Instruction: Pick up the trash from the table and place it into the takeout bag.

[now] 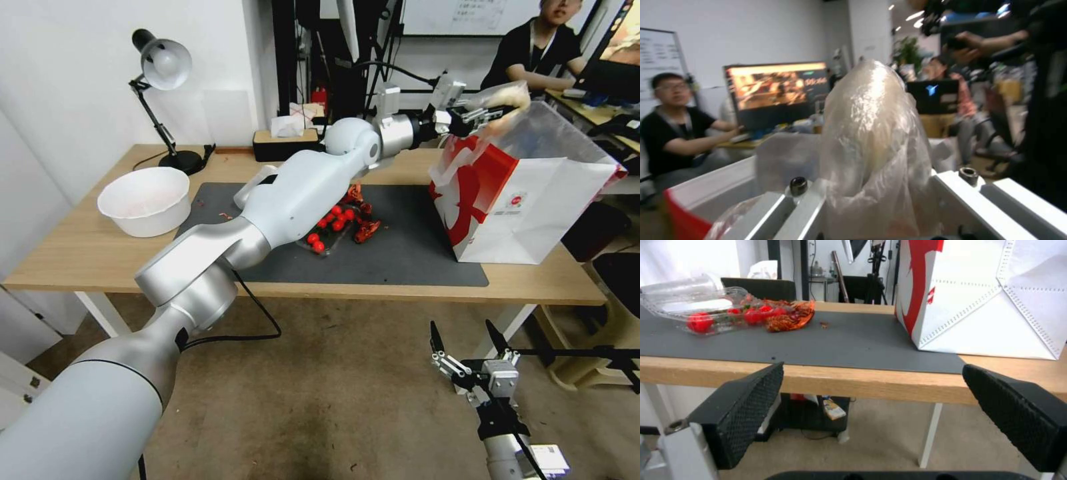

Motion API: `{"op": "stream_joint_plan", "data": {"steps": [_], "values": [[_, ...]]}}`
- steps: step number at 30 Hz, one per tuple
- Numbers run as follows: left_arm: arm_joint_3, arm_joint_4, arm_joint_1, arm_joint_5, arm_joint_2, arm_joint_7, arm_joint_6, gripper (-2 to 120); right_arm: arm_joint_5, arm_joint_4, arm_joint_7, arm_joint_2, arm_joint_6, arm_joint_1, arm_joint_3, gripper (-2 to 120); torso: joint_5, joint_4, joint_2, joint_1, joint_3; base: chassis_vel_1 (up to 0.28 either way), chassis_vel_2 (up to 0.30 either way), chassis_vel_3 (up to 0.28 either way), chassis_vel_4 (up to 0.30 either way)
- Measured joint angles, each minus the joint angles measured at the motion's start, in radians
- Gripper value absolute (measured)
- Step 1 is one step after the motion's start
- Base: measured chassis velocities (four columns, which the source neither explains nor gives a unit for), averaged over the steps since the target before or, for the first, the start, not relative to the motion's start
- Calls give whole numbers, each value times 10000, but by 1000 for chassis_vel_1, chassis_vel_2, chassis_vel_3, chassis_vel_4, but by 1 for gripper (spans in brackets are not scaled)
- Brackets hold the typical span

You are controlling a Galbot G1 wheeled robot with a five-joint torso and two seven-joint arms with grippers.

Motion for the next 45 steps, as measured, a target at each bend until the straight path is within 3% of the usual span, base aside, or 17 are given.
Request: {"op": "stream_joint_plan", "data": {"steps": [2, 12, 14, 16, 18, 26, 31, 34, 38, 45], "values": [[179, -134, -211, 316, 9, -569, 46, 7, -7, -4, -12, 21, -6, 3, 1, 100, -1, 1, 0, 0, 0, 0, 0, 0, 0], [801, -555, -775, 1819, 22, -1497, -181, 7, -32, -85, -25, 105, -14, 59, -33, 100, 0, 0, 0, 0, 0, 0, 0, 0, 0], [1045, -678, -876, 3243, 23, -1895, -567, 7, -33, -86, -26, 116, -15, 54, -24, 100, 0, -2, 1, 0, -1, 0, 0, 0, 0], [1090, -710, -879, 3564, 25, -2003, -656, 7, -35, -86, -26, 123, -14, 47, -21, 100, 0, 0, 0, -1, -1, 0, 0, 0, 0], [1324, -920, -879, 4577, 28, -2456, -889, 7, -40, -86, -28, 140, 0, 23, -7, 100, -1, 1, 1, 0, 0, 0, 0, 0, 0], [1786, -1103, -966, 5732, 32, -2488, -1061, 7, -41, -126, -28, 156, 13, 40, -6, 100, 0, 0, 0, 0, -1, 0, 0, 0, 0], [1909, -1161, -980, 5847, 32, -2471, -1052, 8, -42, -204, -38, 159, 50, 53, -8, 100, 0, -1, 0, 0, -1, 0, 0, 0, 0], [2008, -1161, -984, 5963, 32, -2461, -1042, 11, -42, -249, -41, 146, 61, 65, -9, 100, 0, 0, 0, -1, -1, 0, 0, 0, 0], [2148, -1172, -982, 6054, 33, -2504, -990, 29, -38, -276, -43, 114, 57, 113, -9, 100, 0, 0, 0, -1, -1, 0, 0, 0, 0], [2171, -1174, -980, 6041, 34, -2552, -971, 50, -24, -311, -44, 98, 28, 171, -22, 100, 0, 0, 0, 0, 0, 0, 0, 0, 0]]}}
